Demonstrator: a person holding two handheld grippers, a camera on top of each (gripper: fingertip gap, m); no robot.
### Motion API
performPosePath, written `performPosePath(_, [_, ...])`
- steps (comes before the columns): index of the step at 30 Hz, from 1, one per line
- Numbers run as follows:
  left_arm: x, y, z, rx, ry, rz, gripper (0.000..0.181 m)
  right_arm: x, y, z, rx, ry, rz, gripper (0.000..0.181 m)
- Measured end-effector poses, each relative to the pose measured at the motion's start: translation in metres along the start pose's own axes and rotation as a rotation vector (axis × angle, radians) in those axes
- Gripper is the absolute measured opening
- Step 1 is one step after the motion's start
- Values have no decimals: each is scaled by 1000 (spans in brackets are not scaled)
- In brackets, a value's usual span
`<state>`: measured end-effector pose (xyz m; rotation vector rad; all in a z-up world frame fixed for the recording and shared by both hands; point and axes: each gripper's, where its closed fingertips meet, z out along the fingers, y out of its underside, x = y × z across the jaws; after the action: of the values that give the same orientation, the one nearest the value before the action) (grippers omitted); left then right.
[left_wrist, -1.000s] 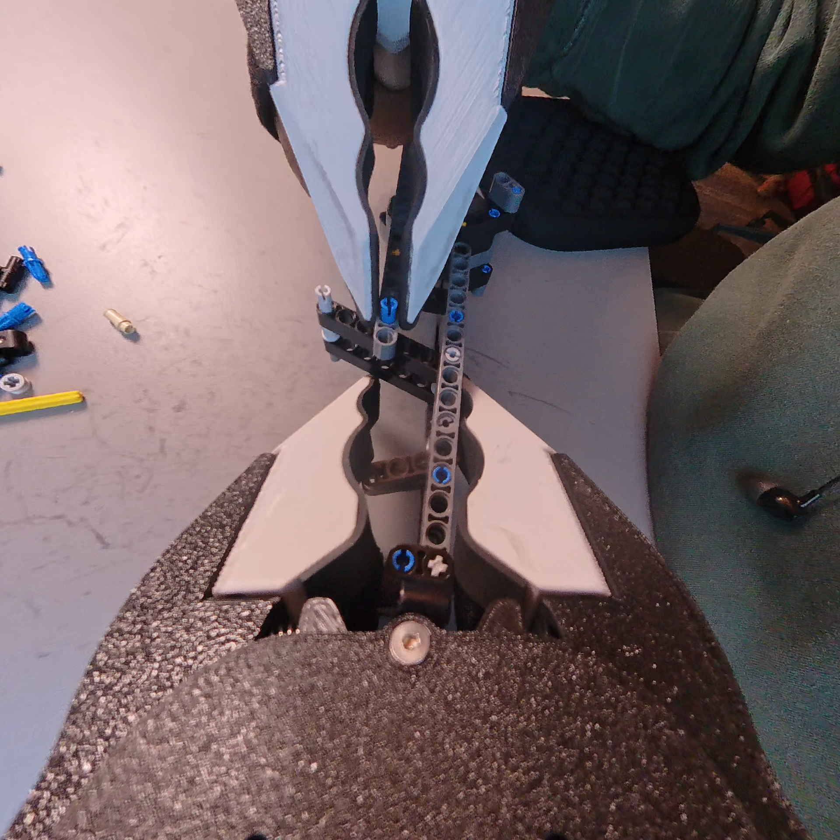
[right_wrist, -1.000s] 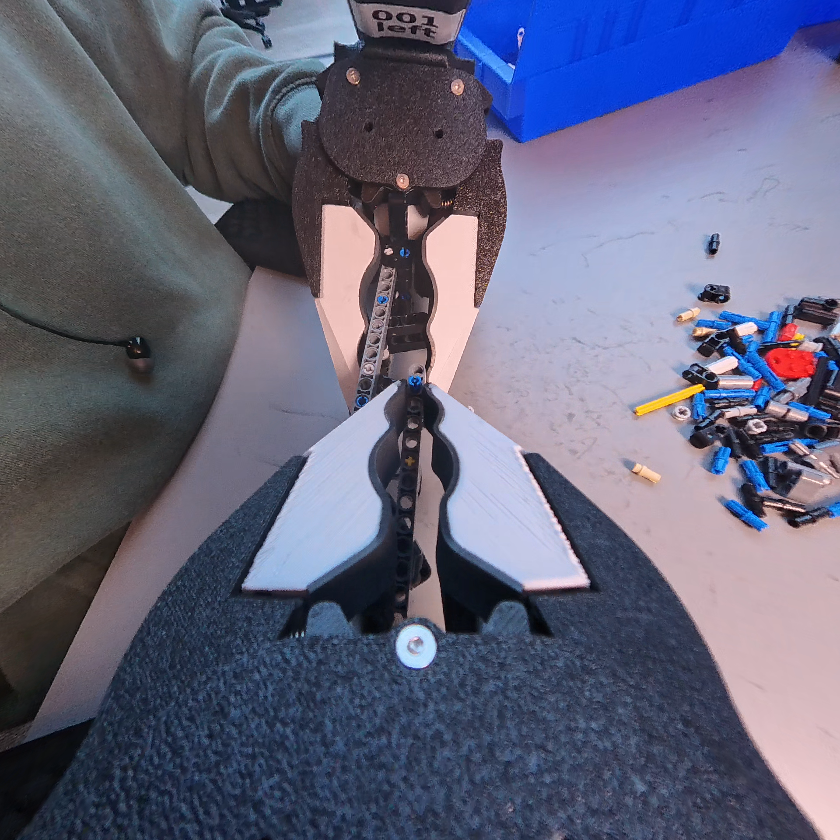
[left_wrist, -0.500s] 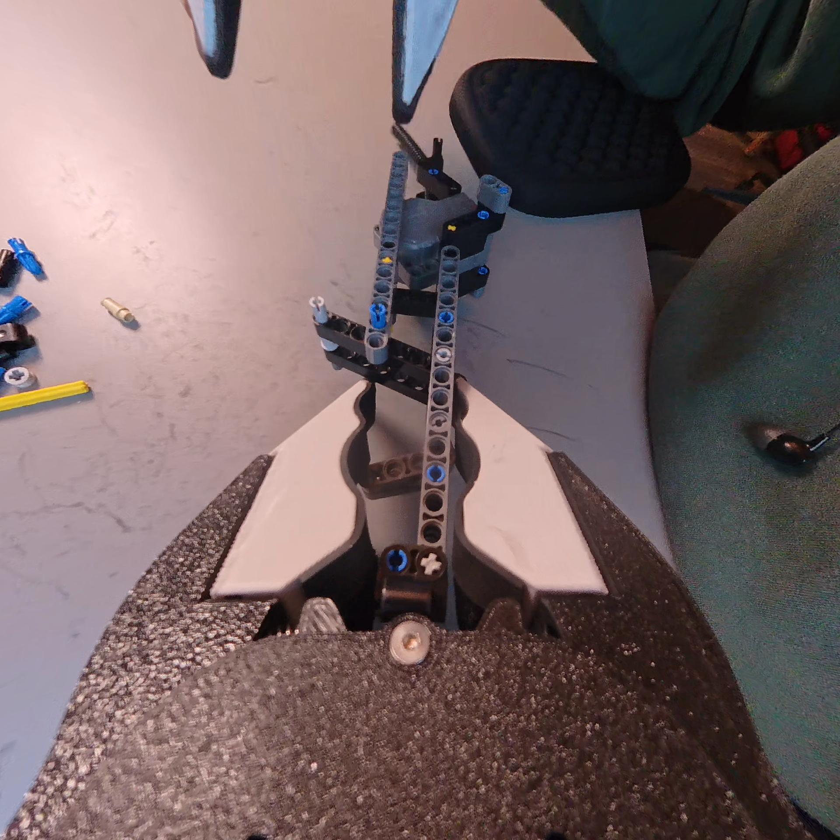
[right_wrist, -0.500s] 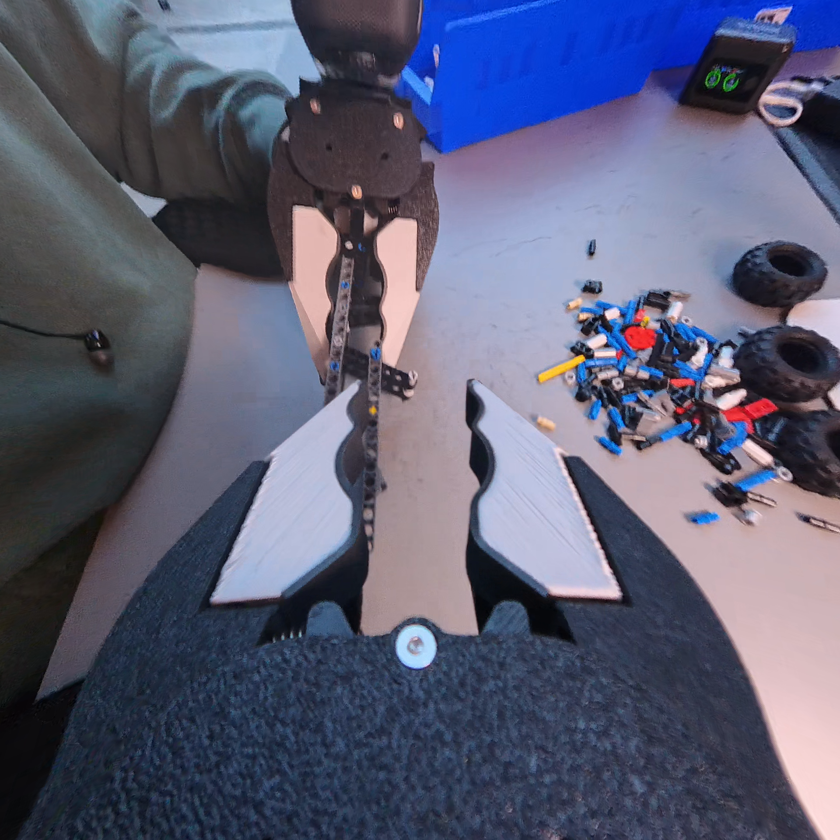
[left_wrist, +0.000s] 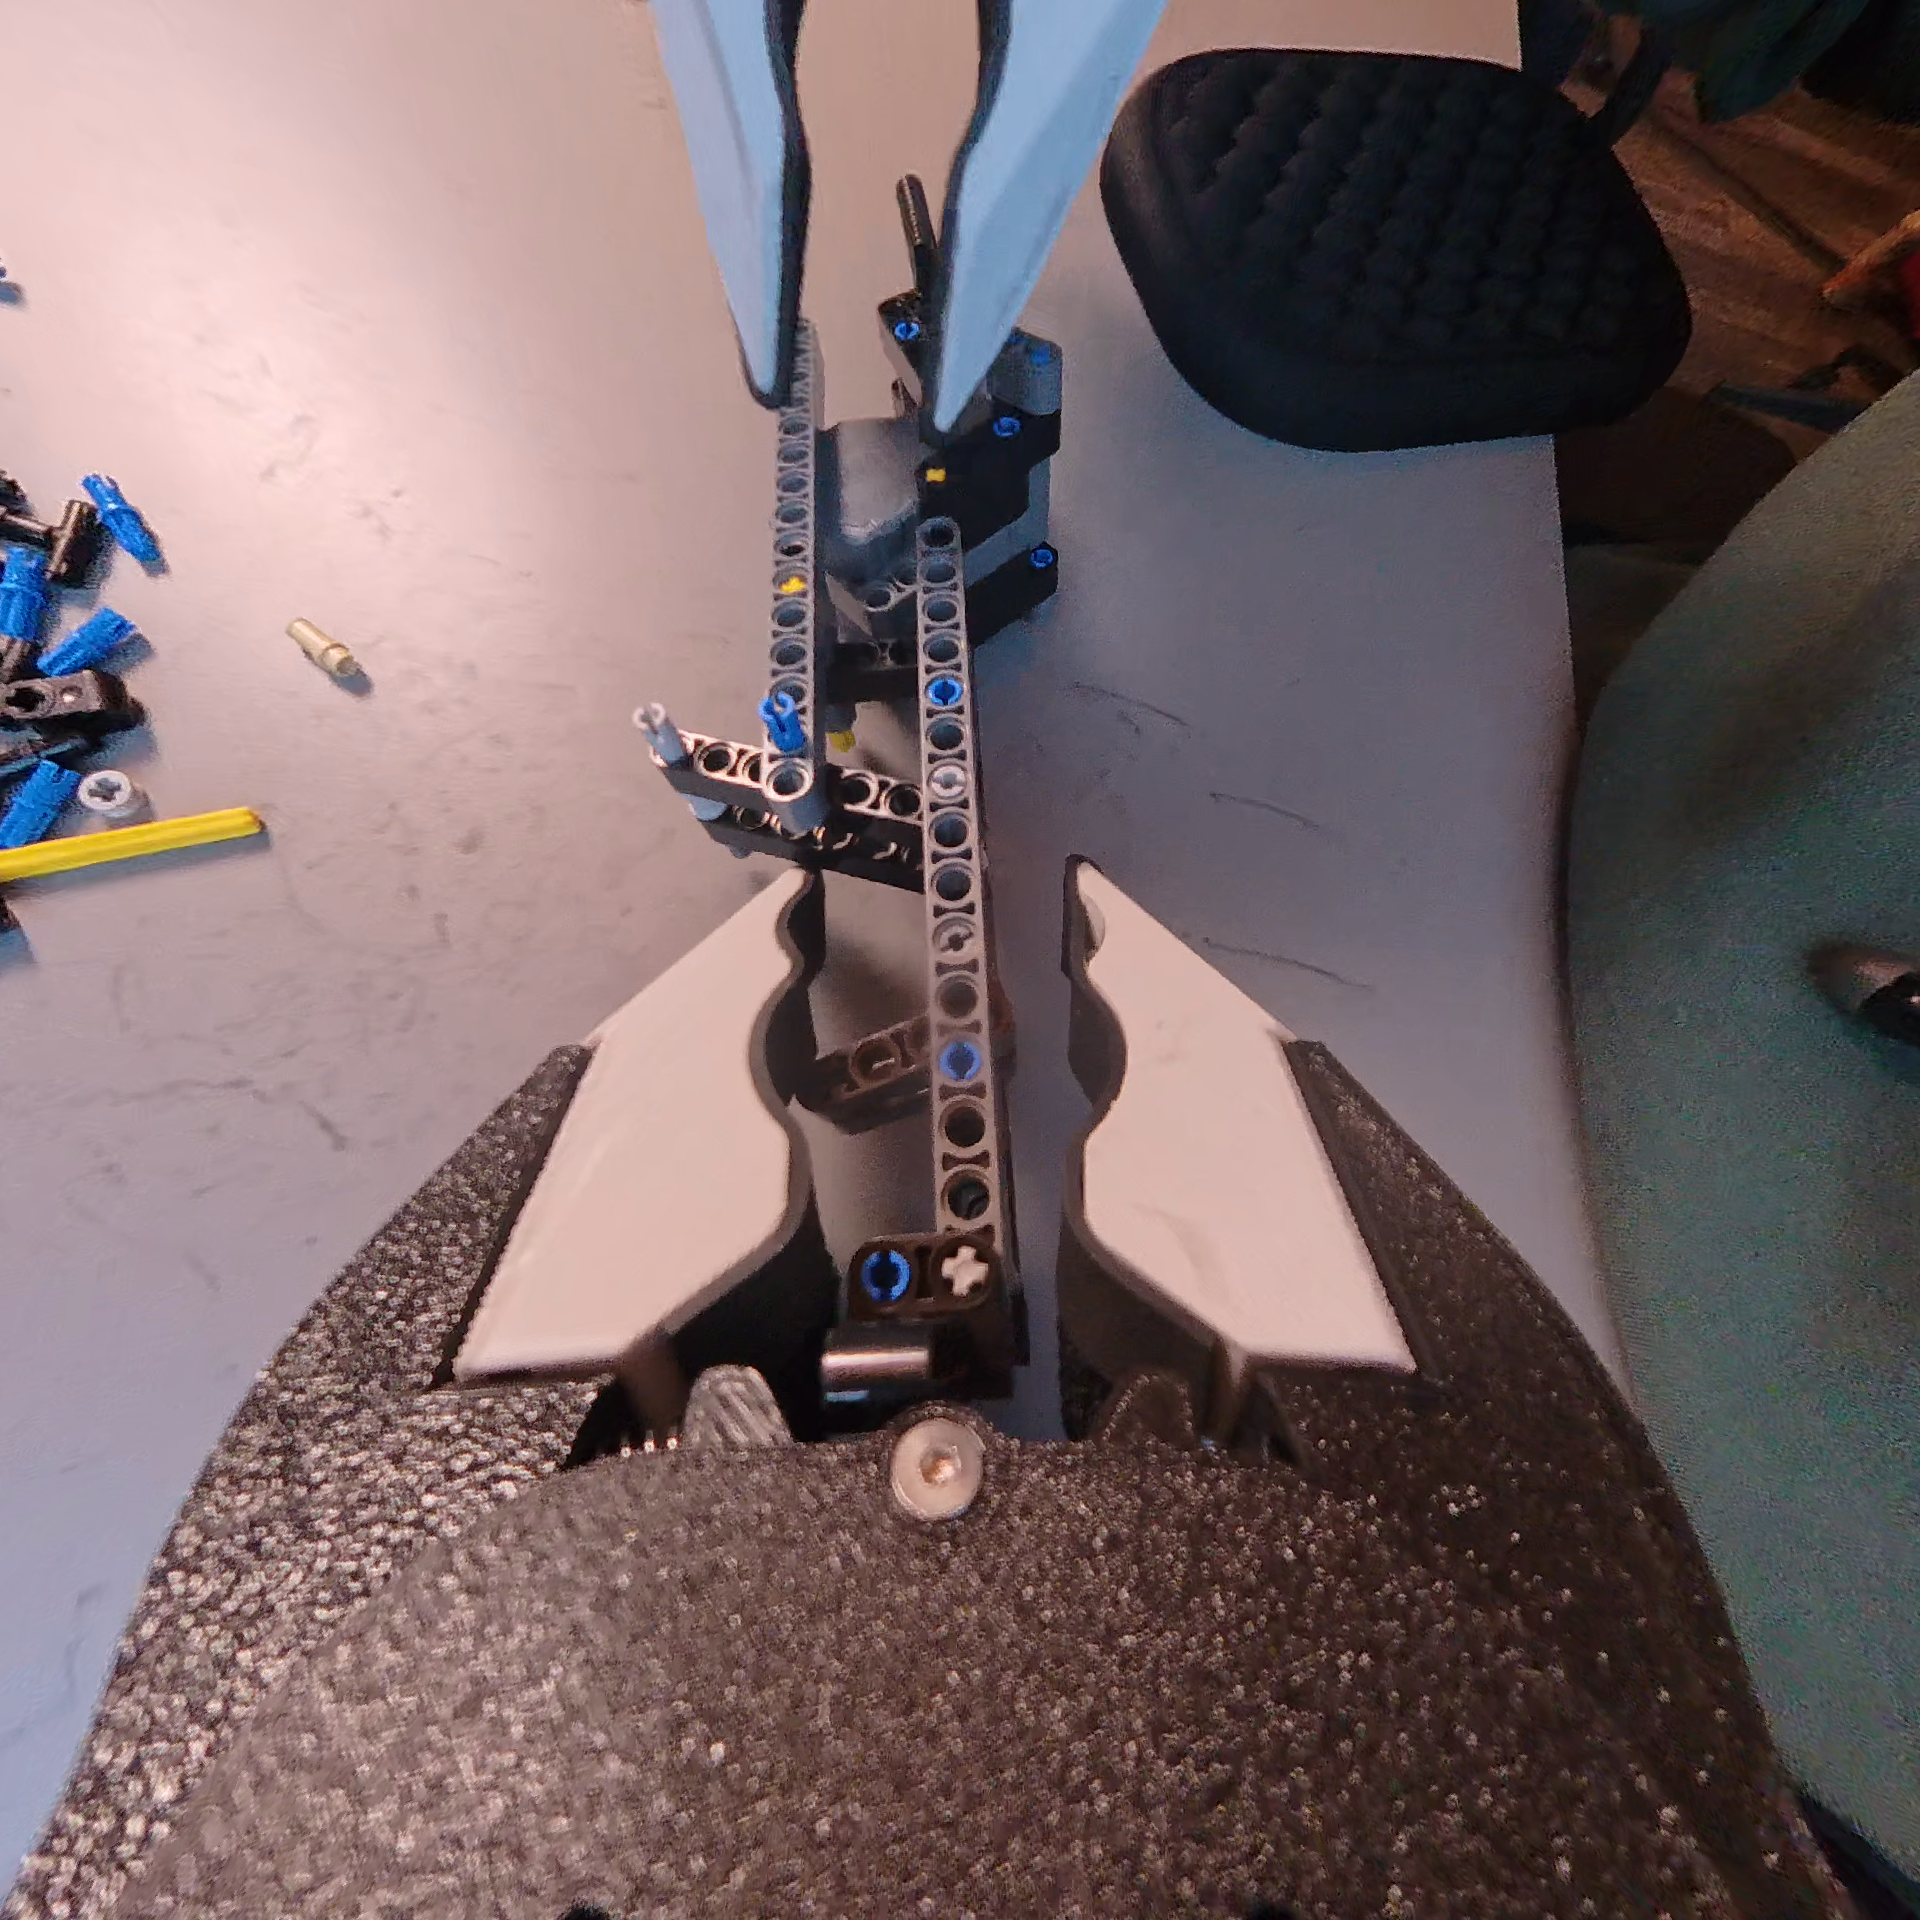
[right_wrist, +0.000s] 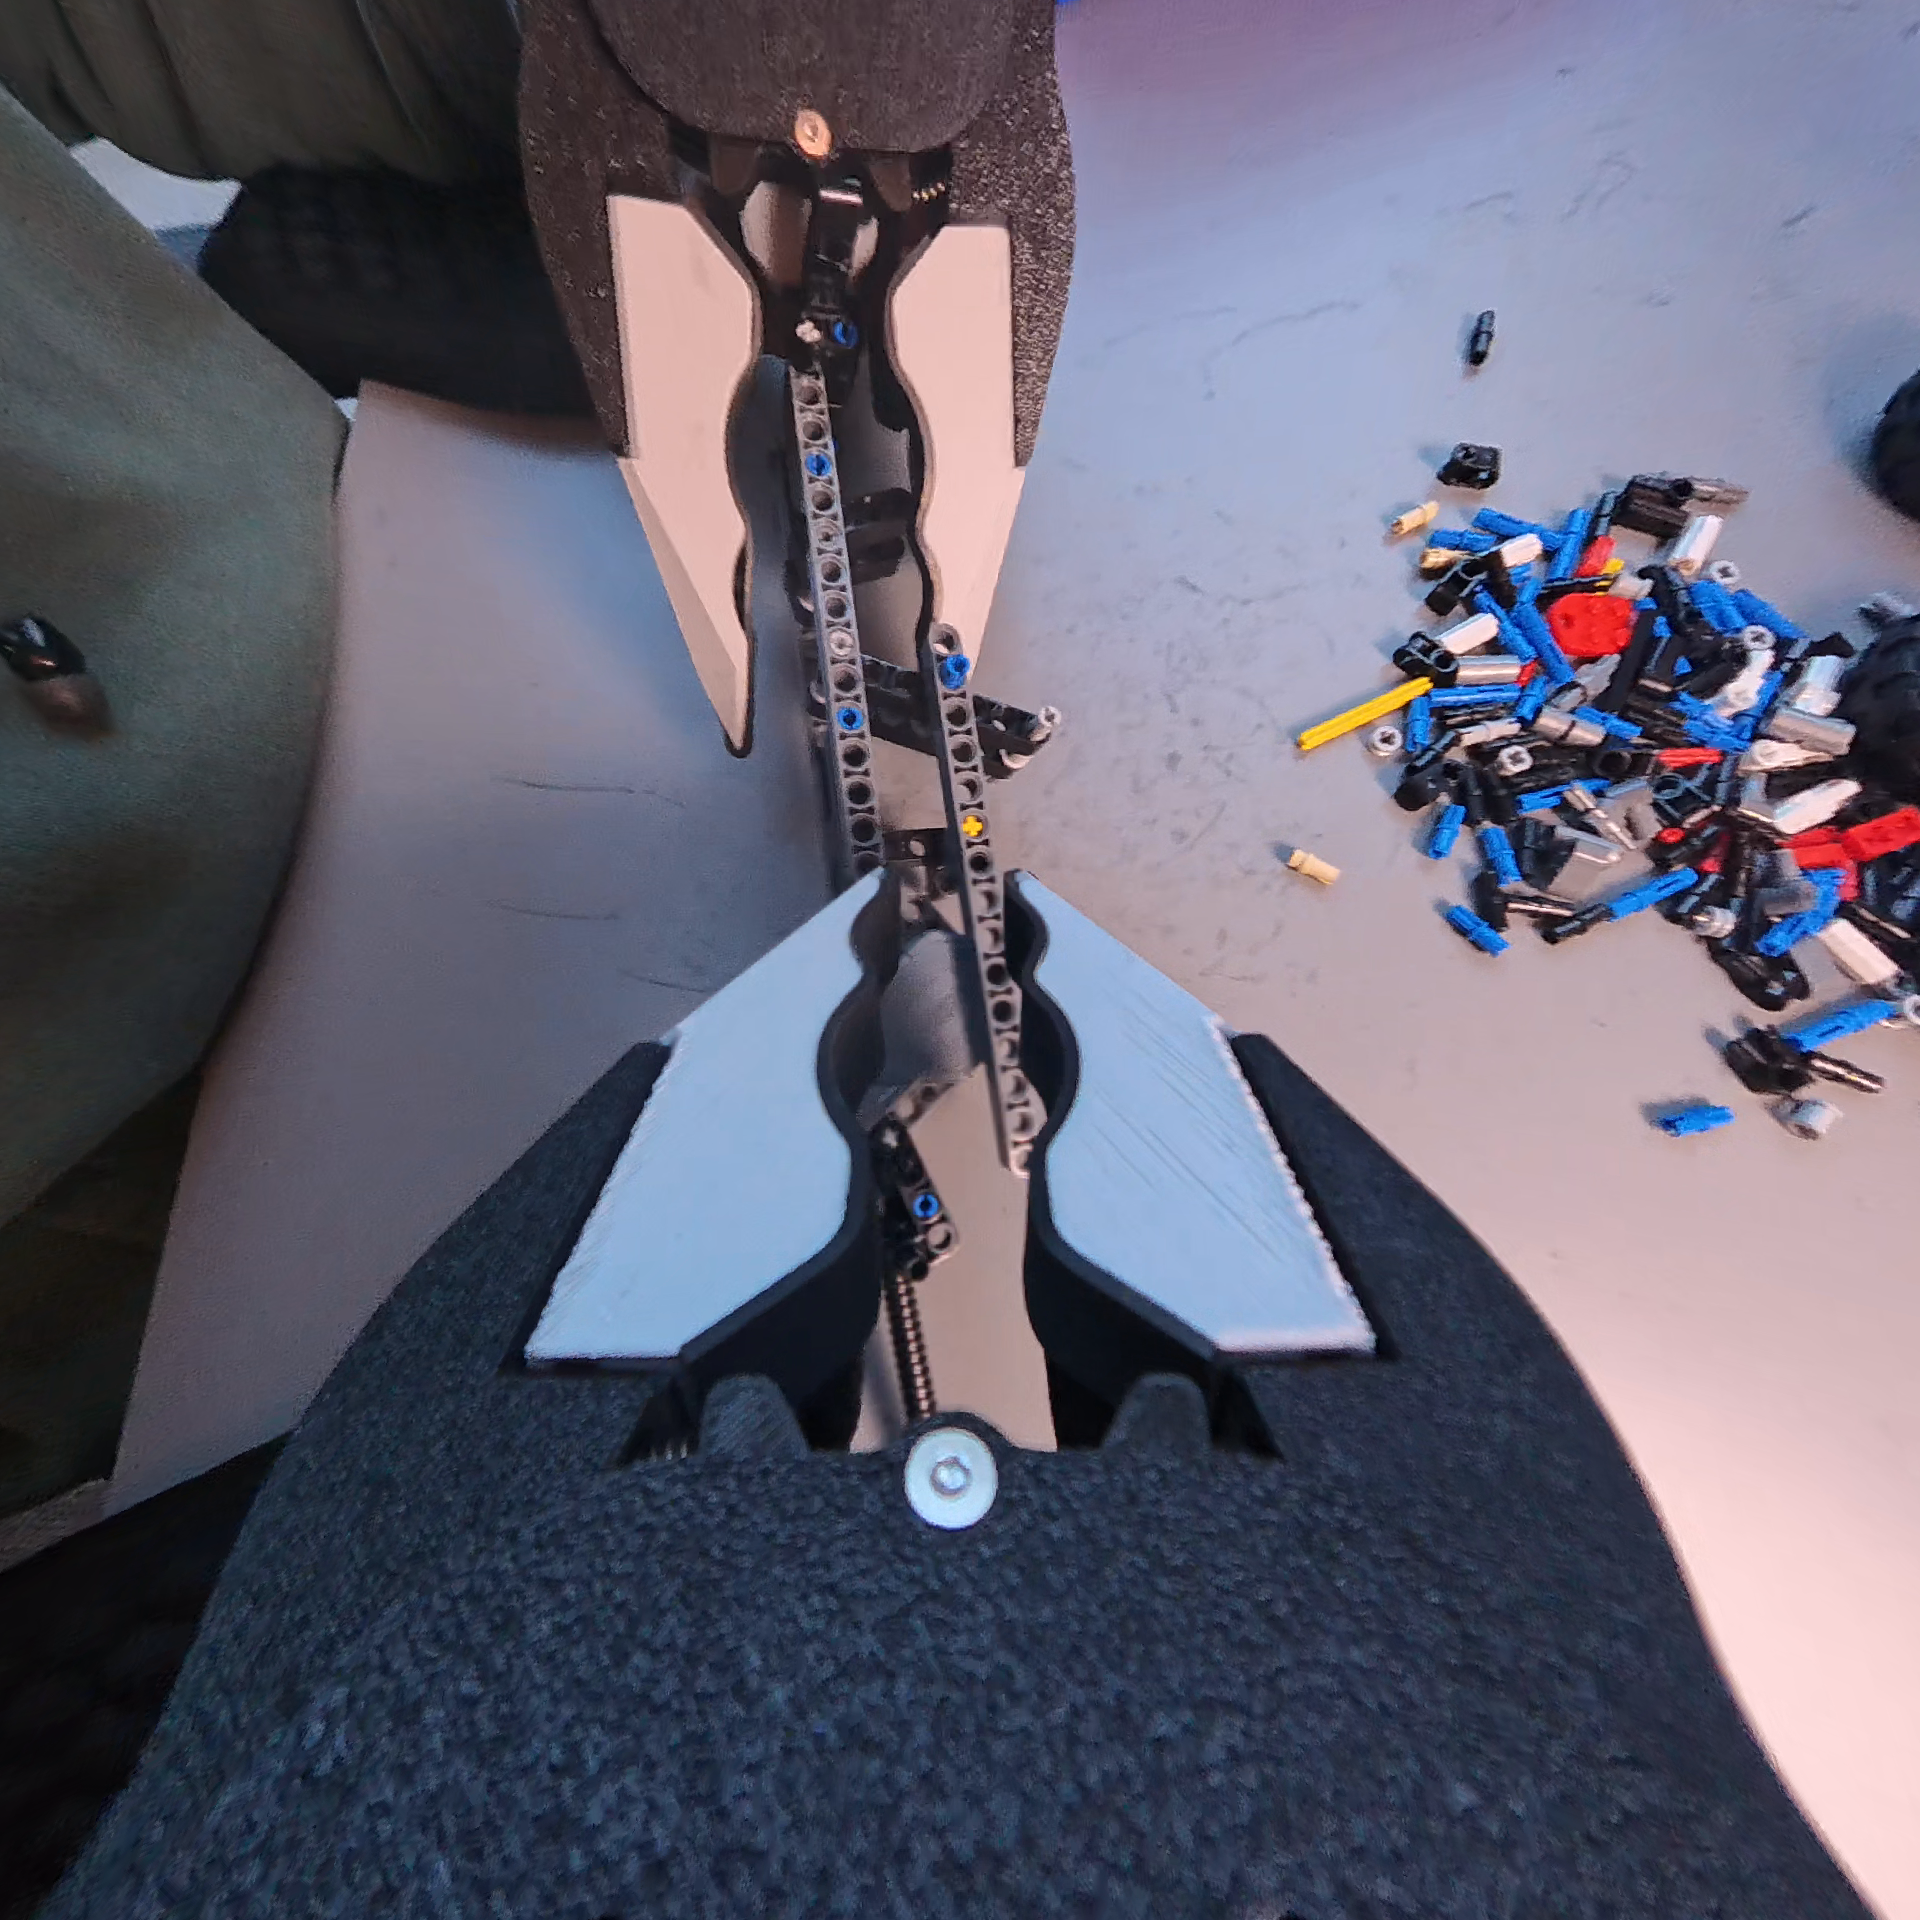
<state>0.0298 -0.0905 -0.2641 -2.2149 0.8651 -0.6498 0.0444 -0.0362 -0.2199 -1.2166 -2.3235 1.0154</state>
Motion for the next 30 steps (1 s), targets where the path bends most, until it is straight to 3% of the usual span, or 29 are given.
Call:
performPosePath(6, [2,1,4,-10,14,35,39,-2,13,26,-112,-67,-45,18])
performPosePath(7, [2,1,4,-10,13,30,41,-5,14,29,-120,-83,-52,10])
performPosePath(15, [6,-4,-12,18,58,-93,61,-8,0,29,-17,-65,-45,6])
performPosePath(19, [-10,2,-23,20,-5,-153,70,-8,4,26,-12,-47,-47,6])
performPosePath(22, [-8,-9,-17,76,-1,-110,75,-12,2,28,-5,-45,-58,6])
performPosePath(26, [-8,-20,-9,69,-31,-11,68,-13,4,31,-24,-28,-80,7])
performPosePath(30, [-7,-19,-8,59,-10,-23,56,-13,4,31,-4,-19,-53,7])
